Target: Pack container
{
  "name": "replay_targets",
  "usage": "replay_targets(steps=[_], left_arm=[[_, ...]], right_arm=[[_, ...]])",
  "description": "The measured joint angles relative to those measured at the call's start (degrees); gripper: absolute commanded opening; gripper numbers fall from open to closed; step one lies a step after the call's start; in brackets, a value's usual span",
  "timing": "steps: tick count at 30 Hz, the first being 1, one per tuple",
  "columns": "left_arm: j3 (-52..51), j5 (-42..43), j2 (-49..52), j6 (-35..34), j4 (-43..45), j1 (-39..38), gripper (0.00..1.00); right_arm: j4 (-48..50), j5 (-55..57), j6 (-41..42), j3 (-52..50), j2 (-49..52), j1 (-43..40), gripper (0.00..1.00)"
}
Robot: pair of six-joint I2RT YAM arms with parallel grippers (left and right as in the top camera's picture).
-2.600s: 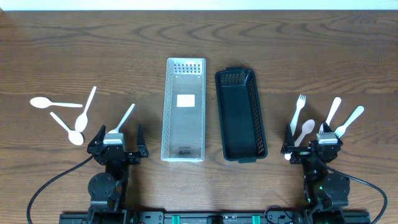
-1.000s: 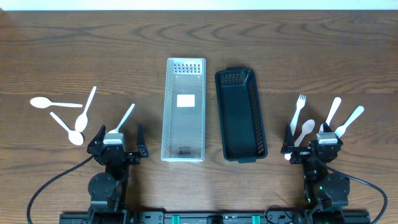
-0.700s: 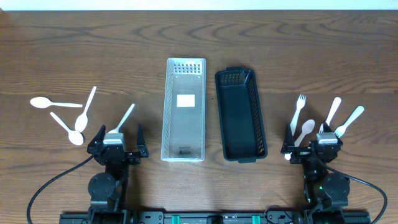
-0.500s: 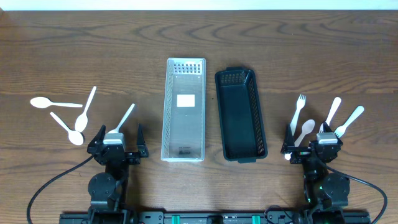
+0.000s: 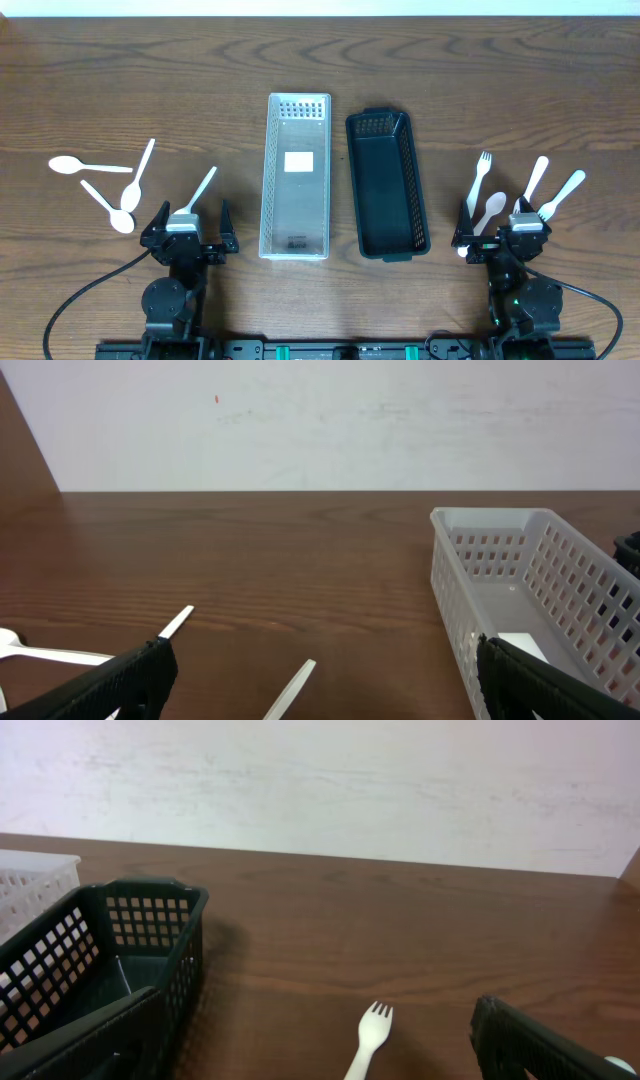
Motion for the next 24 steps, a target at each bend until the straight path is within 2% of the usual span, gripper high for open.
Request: replay_targets(steps=[7,11,19,24], left_arm=[[0.0,0.0,0.0,0.1,0.2,0.0,0.98],[0.0,0.0,0.0,-0.8,0.6,0.0,0.98],[0.2,4.5,1.9,-9.9,0.2,0.0,0.98],[9.1,7.4,11.0,-13.0,-3.9,0.0,0.98]], right_arm=[[0.0,-0.2,0.0,0.0,0.0,0.0,0.99],[0.0,-0.8,2.6,0.0,0.0,0.0,0.99],[1.4,-3.7,11.6,0.1,1.0,0.0,0.99],[0.3,-4.1,11.7,4.6,5.9,0.0,0.99]])
